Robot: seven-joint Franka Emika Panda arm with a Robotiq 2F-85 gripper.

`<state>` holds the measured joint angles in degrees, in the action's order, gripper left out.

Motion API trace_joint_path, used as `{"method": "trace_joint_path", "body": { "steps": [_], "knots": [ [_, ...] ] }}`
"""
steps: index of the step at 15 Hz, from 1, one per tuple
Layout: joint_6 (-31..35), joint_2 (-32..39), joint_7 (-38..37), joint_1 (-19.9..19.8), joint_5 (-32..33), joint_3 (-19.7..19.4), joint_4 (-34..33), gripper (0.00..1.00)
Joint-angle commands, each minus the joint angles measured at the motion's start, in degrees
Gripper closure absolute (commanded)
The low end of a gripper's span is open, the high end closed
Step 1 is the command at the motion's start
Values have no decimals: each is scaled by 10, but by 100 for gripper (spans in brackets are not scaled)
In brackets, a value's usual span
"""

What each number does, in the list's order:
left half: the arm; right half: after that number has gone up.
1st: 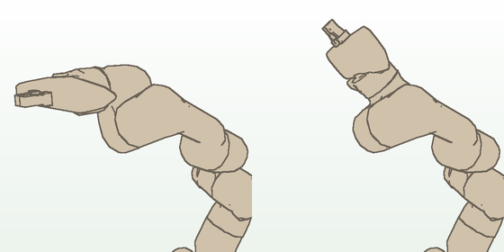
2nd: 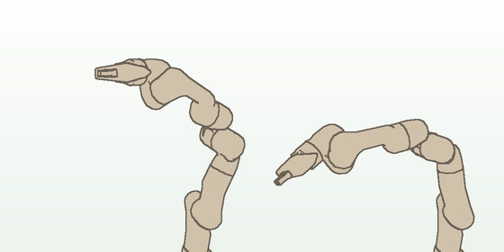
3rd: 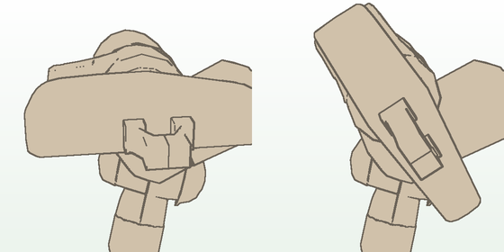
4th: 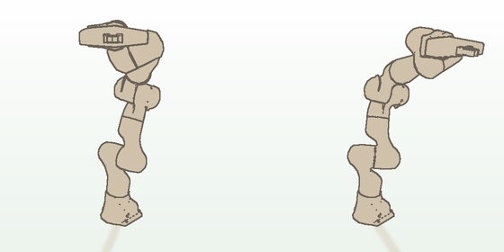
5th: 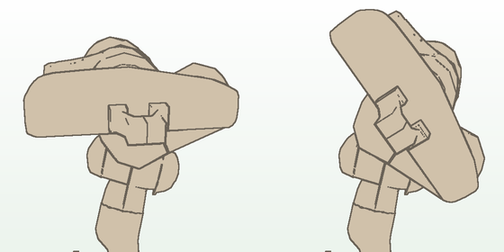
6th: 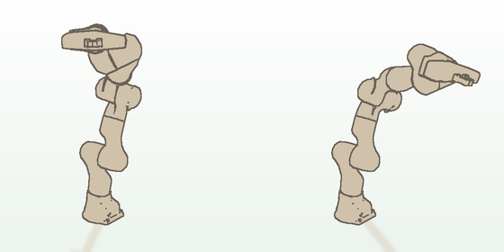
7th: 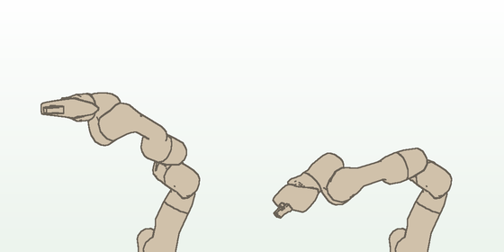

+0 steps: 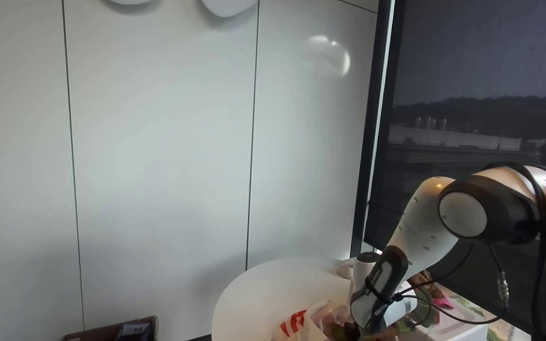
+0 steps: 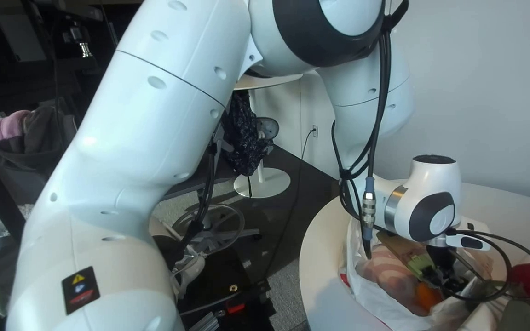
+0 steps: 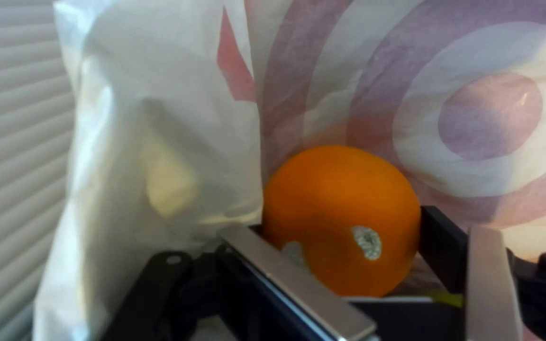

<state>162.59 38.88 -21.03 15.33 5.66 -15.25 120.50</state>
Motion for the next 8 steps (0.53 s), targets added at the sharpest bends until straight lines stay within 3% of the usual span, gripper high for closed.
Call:
{"method": "trace_joint_path", "body": {
  "steps": [1, 3, 8],
  "knots": [
    [8, 1, -6, 8, 4, -4, -1, 44],
    [-11, -11, -5, 2, -4, 3, 4, 44],
    [-163, -118, 72, -76, -60, 106, 25, 44]
  ]
}}
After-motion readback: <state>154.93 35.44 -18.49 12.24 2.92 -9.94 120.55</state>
